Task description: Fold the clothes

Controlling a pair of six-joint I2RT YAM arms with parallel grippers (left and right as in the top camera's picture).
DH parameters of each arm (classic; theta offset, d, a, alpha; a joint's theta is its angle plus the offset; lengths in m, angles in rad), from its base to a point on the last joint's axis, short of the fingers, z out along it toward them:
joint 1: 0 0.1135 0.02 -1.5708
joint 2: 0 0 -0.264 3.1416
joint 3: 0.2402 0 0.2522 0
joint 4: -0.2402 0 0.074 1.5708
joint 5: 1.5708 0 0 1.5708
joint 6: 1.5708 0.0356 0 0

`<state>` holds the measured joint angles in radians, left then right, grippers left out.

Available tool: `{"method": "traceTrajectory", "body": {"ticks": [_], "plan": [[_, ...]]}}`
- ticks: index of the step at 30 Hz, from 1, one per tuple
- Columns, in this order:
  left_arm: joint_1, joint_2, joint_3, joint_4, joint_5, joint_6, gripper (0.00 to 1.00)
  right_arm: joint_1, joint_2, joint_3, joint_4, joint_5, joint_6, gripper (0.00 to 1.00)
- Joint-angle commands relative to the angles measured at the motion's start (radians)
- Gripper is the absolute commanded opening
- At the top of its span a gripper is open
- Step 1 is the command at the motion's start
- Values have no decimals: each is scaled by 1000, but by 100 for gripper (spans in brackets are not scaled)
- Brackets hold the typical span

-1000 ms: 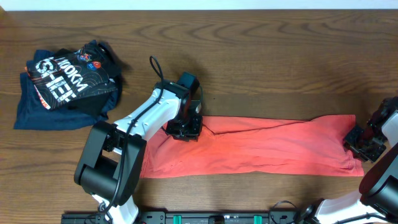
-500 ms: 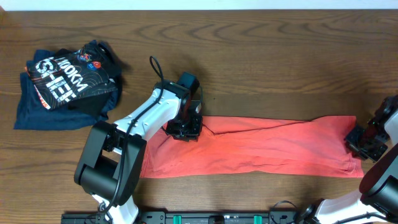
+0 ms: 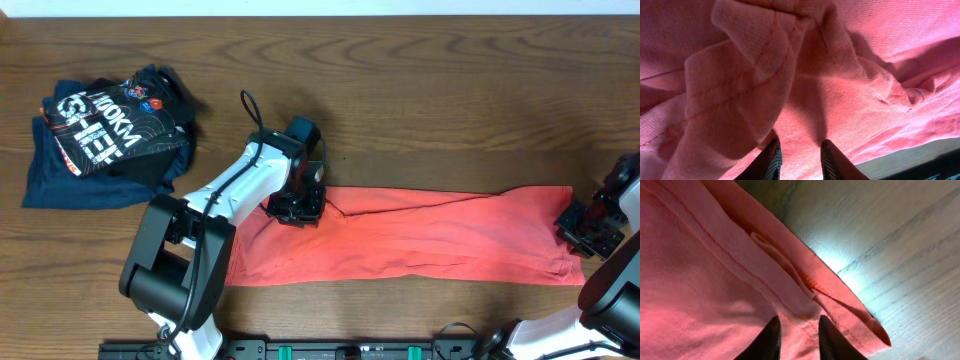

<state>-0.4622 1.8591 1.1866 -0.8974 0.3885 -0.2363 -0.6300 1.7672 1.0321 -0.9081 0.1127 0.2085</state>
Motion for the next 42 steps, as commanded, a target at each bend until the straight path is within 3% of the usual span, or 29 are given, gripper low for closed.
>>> {"method": "traceTrajectory", "body": {"ticks": [1, 12, 16, 32, 38, 39, 42], "plan": [[0, 15, -8, -6, -9, -5, 29, -5, 10, 11, 13, 14, 4, 25], [0, 15, -8, -7, -9, -5, 29, -5, 12, -10, 48, 10, 5, 14], [0, 15, -8, -8, -9, -5, 29, -5, 12, -10, 47, 6, 5, 21], [0, 15, -8, -7, -9, -5, 29, -5, 12, -29, 56, 2, 5, 21], [0, 15, -8, -8, -9, -5, 29, -5, 12, -29, 56, 2, 8, 9], [0, 15, -8, -8, -9, -5, 29, -5, 12, -29, 56, 2, 8, 2], [0, 15, -8, -8, -9, -5, 29, -5, 12, -29, 55, 2, 8, 1]]}}
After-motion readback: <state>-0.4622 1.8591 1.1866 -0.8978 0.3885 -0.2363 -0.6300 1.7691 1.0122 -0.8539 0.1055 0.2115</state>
